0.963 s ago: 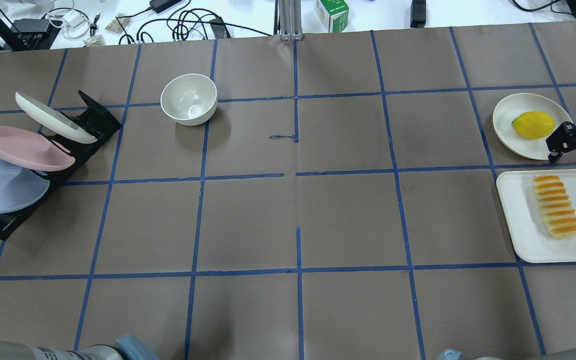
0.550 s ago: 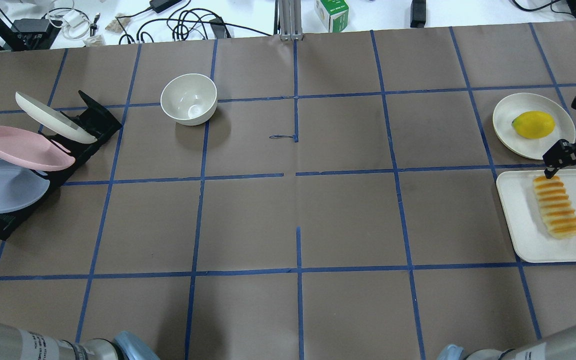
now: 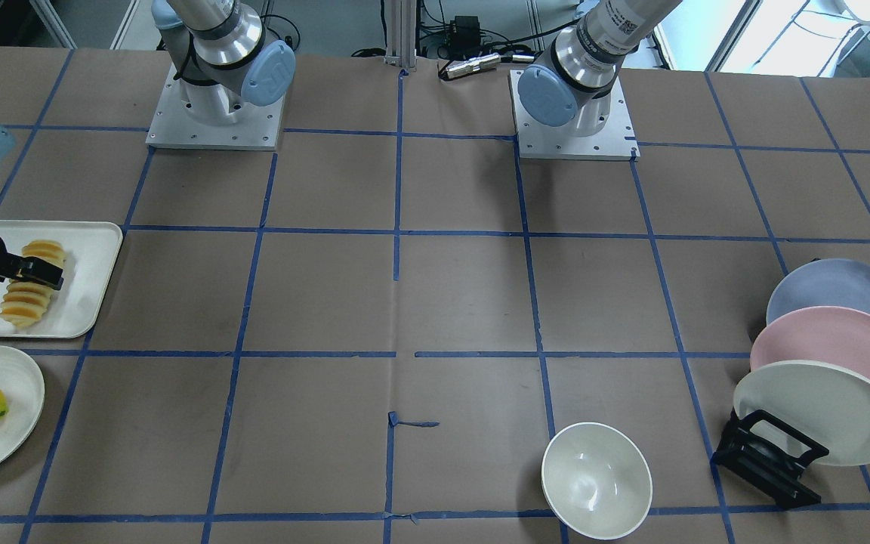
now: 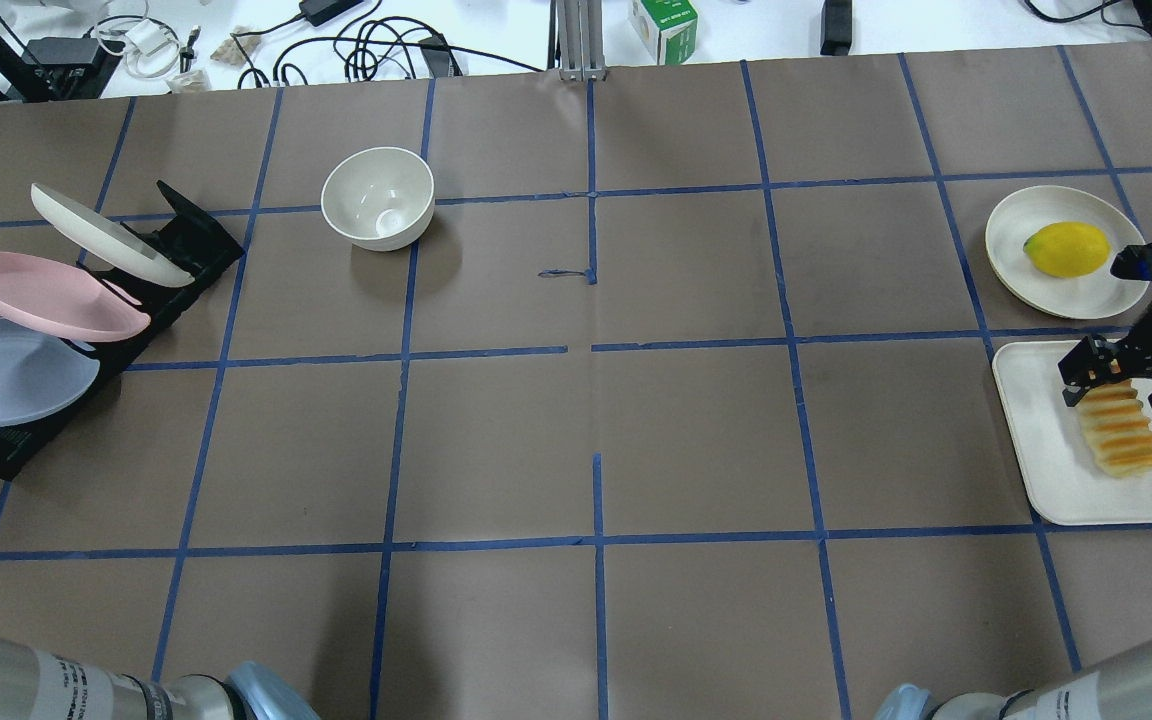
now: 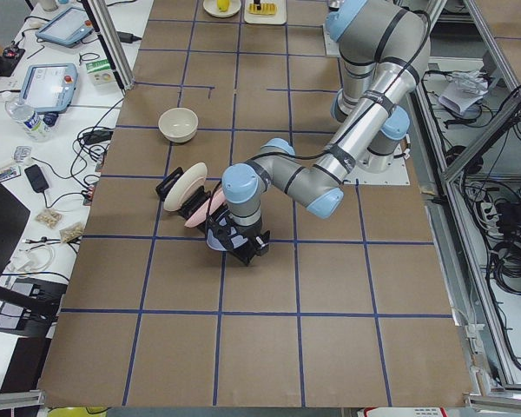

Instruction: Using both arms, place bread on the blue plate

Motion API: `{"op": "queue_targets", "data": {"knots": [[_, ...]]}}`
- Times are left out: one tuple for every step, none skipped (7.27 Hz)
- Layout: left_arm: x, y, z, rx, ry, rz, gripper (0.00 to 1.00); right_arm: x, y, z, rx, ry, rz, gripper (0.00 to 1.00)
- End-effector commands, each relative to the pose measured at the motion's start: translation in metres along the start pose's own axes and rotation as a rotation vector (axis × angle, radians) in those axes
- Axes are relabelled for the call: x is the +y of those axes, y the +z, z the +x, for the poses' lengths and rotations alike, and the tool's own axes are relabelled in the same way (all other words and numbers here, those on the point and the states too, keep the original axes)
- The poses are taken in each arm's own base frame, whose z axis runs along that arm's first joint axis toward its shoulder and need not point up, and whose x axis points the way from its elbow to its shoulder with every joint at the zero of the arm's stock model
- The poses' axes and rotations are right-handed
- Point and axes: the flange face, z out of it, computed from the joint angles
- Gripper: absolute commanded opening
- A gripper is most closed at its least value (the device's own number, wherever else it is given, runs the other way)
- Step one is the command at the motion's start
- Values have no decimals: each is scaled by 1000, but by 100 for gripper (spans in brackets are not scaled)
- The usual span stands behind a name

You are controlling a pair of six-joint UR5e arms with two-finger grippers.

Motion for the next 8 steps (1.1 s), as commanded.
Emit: {"op": "queue_targets", "data": {"knots": [[0,0,1,10,-10,1,36,1,14,1,15,-4,-25,100],[0,1,1,14,-13,1,0,0,16,1,16,-4,-26,93],[0,0,1,13,-15,2,0,-1,16,1,13,4,-22,58],[1,-4,1,12,-17,8,0,-4,8,3,28,4,7,6],[3,-11,1,9,-16,14,0,-4,4,5,39,5,15,0],[4,-20,0,4,-12,28,0,-6,-9,8,51,9,38,0],[8,-30,-2,4,1,22,0,-10,-39,10,74,8,78,0],[20,-52,-3,6,18,-53,0,-7,-71,7,61,0,77,0]]}}
